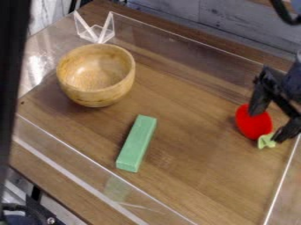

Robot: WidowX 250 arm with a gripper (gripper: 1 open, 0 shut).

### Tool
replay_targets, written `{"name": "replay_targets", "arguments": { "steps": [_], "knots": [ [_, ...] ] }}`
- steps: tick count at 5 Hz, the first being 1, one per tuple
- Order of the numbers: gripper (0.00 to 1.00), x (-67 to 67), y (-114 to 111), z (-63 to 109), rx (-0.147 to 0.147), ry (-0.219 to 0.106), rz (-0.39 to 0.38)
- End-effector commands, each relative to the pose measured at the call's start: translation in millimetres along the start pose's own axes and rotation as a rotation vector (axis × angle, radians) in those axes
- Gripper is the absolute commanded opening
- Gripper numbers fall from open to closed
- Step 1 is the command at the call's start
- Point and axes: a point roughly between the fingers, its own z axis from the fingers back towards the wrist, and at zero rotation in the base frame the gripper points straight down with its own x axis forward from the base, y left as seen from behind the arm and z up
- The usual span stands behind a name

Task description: Move the red object to the left side of the table

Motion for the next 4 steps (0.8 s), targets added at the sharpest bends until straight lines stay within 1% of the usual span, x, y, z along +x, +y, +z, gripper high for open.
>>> {"name": "replay_targets", "arguments": {
  "steps": [1, 2, 3, 4],
  "knots": [
    [1.0, 11.6, 10, 10.4, -0.003, -0.058, 0.034],
    [0.0, 1.0, 21, 12.1, -0.009, -0.076, 0.069],
    [0.0, -7.3, 30, 13.5, -0.015, -0.088, 0.1],
    [0.0, -20.4, 43, 24.2, -0.013, -0.122, 0.136]
  ]
}}
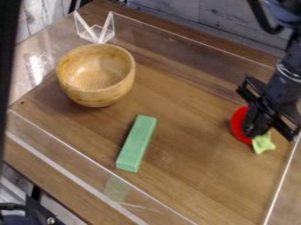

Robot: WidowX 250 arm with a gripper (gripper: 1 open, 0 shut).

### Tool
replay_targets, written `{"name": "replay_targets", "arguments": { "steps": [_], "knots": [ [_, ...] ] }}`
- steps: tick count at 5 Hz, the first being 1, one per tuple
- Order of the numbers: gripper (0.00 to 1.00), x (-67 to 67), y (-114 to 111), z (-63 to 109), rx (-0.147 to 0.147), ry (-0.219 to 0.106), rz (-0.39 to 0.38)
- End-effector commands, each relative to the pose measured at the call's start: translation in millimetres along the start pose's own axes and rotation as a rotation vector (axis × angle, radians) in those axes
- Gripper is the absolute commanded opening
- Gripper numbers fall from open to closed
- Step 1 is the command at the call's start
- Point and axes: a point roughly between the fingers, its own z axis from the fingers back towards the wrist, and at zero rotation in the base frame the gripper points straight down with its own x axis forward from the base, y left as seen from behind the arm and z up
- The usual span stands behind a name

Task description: Move the red object to the left side of the table

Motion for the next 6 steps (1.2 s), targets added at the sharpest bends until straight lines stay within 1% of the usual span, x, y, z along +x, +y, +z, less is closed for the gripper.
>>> {"name": "replay_targets", "arguments": {
  "steps": [1, 2, 4, 6],
  "knots": [
    [0.0, -10.6, 29, 32.5, 0.0, -0.11, 0.065],
    [0.0, -11.6, 36, 47.0, -0.006, -0.114, 0.047],
    [0.0, -11.7, 44, 59.3, -0.007, -0.118, -0.071],
    [0.0, -10.6, 36, 46.8, -0.016, -0.117, -0.072]
  ]
}}
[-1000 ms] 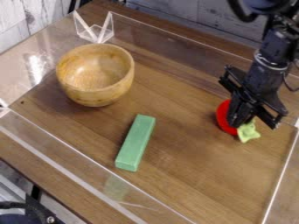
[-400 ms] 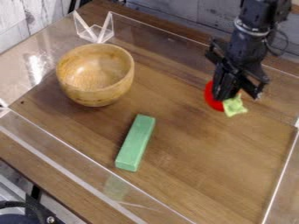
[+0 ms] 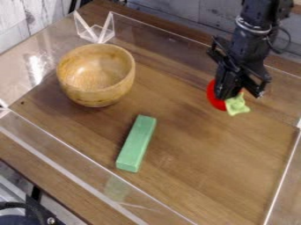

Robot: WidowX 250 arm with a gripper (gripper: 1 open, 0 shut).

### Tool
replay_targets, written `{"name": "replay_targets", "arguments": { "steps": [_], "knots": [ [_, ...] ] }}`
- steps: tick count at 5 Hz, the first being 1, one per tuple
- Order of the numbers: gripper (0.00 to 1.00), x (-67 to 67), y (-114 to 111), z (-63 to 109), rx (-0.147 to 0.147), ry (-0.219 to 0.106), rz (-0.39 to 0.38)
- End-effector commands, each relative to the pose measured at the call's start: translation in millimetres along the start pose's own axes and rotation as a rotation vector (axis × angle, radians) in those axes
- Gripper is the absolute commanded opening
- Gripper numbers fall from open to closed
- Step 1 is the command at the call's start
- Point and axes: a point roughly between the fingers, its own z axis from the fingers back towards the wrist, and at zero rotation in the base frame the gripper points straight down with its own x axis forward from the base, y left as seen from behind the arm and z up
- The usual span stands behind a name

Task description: Move the red object to the left side of the table

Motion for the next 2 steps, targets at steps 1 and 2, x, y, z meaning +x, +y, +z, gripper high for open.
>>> {"name": "replay_targets", "arguments": {
  "steps": [1, 2],
  "knots": [
    [0.0, 4.6, 8.6, 23.5, 0.016, -0.08, -0.031],
    [0.0, 7.0, 16.4, 22.7, 0.013, -0.081, -0.054]
  ]
}}
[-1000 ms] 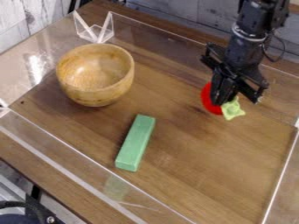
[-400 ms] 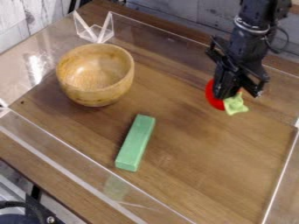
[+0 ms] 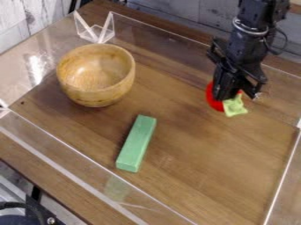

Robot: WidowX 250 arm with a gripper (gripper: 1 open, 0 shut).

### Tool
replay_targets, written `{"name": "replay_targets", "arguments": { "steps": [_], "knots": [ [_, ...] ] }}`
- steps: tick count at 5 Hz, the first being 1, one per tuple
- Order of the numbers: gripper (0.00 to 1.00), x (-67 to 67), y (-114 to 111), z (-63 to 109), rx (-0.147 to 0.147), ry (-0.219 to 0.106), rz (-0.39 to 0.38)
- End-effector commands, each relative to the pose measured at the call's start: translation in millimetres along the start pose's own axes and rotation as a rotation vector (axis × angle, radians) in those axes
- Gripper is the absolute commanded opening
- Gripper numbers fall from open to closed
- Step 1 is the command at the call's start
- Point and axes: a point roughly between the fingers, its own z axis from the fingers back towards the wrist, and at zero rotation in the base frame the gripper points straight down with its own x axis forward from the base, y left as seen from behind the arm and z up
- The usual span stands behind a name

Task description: Move the red object to the left side of the table

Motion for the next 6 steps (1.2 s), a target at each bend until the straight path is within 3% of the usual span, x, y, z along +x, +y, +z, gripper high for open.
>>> {"name": "replay_targets", "arguments": {
  "steps": [1, 2, 4, 5, 6],
  "knots": [
    [0.0, -0.9, 9, 37.0, 0.02, -0.07, -0.051],
    [0.0, -10.8, 12, 53.4, 0.02, -0.074, -0.109],
    [0.0, -18.4, -19, 30.2, 0.051, -0.083, -0.33],
    [0.0, -21.1, -21, 20.5, 0.061, -0.079, -0.318],
    [0.0, -29.6, -11, 36.6, 0.077, -0.093, -0.281]
  ]
}}
